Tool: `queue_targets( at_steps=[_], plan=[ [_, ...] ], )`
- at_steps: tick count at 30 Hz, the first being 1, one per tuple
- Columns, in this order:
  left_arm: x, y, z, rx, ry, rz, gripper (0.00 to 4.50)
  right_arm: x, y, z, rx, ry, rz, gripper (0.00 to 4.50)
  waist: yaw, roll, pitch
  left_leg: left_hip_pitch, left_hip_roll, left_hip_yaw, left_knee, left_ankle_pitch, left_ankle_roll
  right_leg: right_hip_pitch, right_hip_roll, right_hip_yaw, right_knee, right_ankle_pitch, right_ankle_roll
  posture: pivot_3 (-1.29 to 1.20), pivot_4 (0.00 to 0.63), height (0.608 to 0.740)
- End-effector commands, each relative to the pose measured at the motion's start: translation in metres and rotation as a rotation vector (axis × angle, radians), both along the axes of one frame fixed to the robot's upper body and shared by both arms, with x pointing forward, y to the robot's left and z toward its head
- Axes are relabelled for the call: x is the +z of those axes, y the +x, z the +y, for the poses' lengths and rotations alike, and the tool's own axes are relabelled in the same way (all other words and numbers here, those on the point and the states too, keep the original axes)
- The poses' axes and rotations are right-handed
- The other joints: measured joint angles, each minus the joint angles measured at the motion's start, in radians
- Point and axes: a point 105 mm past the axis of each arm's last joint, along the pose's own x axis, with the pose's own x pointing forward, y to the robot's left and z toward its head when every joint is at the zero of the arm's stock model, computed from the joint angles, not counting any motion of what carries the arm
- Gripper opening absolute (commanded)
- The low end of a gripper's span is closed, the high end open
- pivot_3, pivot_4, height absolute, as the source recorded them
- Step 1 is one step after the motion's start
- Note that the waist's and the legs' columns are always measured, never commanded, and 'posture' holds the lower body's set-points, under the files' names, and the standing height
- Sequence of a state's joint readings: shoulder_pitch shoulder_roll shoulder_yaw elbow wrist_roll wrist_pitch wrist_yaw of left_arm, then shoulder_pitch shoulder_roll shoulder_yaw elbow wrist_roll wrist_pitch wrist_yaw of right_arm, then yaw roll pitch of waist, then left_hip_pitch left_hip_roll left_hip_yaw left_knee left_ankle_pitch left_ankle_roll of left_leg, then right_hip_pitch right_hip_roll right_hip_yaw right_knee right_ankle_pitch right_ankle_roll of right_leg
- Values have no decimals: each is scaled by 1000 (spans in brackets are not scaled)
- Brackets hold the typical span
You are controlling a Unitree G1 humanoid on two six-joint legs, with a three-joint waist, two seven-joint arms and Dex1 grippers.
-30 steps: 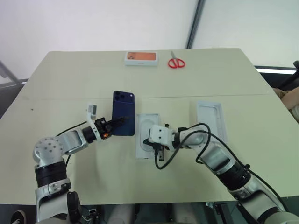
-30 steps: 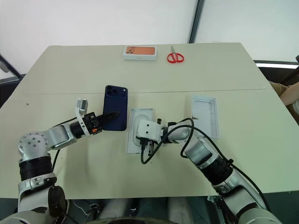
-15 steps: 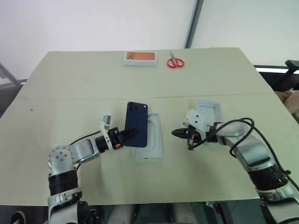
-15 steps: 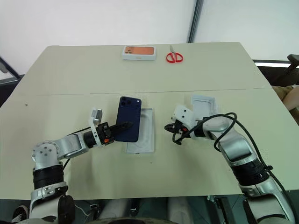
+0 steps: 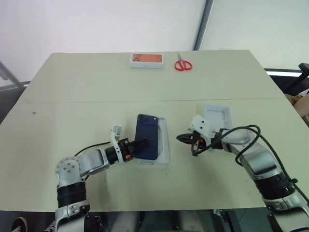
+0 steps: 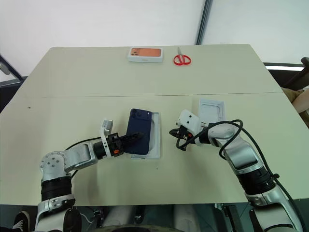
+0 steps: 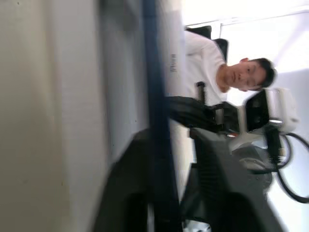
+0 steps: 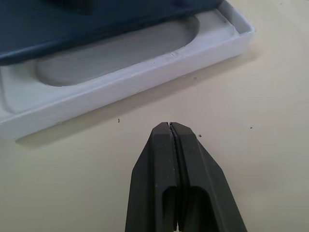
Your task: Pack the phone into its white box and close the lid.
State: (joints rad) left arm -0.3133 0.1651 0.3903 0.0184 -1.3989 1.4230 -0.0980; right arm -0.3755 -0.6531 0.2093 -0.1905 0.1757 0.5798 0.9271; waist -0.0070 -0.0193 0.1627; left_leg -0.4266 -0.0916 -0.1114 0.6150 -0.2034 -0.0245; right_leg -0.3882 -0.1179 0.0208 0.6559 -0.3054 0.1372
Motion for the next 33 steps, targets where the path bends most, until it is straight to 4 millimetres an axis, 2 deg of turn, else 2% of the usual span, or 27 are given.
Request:
queue_targets(
  at_steps=[1, 3, 4, 20, 28, 33],
  plan=[
    [9, -2, -3, -37, 16, -43, 3407, 11, 2, 6, 20, 14, -50, 0, -1, 0, 0, 0, 0, 0, 0, 0, 0, 0, 0, 0, 0, 0, 0, 0, 150, 740],
    [11, -2, -3, -44, 53, -66, 4443, 11, 3, 7, 20, 12, -53, 0, -3, 0, 0, 0, 0, 0, 0, 0, 0, 0, 0, 0, 0, 0, 0, 0, 150, 740],
    [12, -3, -3, -56, 63, -79, 4483, 10, 3, 7, 20, 11, -54, 0, -3, 1, 0, 0, 0, 0, 0, 0, 0, 0, 0, 0, 0, 0, 0, 0, 150, 740],
    [26, -9, 8, -109, 165, -180, 4483, 9, 5, 19, 47, 23, -57, 0, -4, 1, 0, 0, 0, 0, -1, 0, 0, -1, 0, 0, 0, 0, 0, 0, 150, 740],
    [29, -9, 21, -108, 225, -212, 4483, 9, 8, 20, 48, 25, -60, 0, -4, 1, 0, 0, 0, 0, -1, 0, 0, -1, 0, 1, 0, 0, 0, 0, 150, 740],
    [46, 3, 49, -37, 281, -284, 4483, 9, 8, 22, 55, 26, -59, 0, -5, 1, 0, 0, 0, 0, -1, 0, 0, -1, 0, 1, 0, 0, 0, 0, 150, 740]
  ],
)
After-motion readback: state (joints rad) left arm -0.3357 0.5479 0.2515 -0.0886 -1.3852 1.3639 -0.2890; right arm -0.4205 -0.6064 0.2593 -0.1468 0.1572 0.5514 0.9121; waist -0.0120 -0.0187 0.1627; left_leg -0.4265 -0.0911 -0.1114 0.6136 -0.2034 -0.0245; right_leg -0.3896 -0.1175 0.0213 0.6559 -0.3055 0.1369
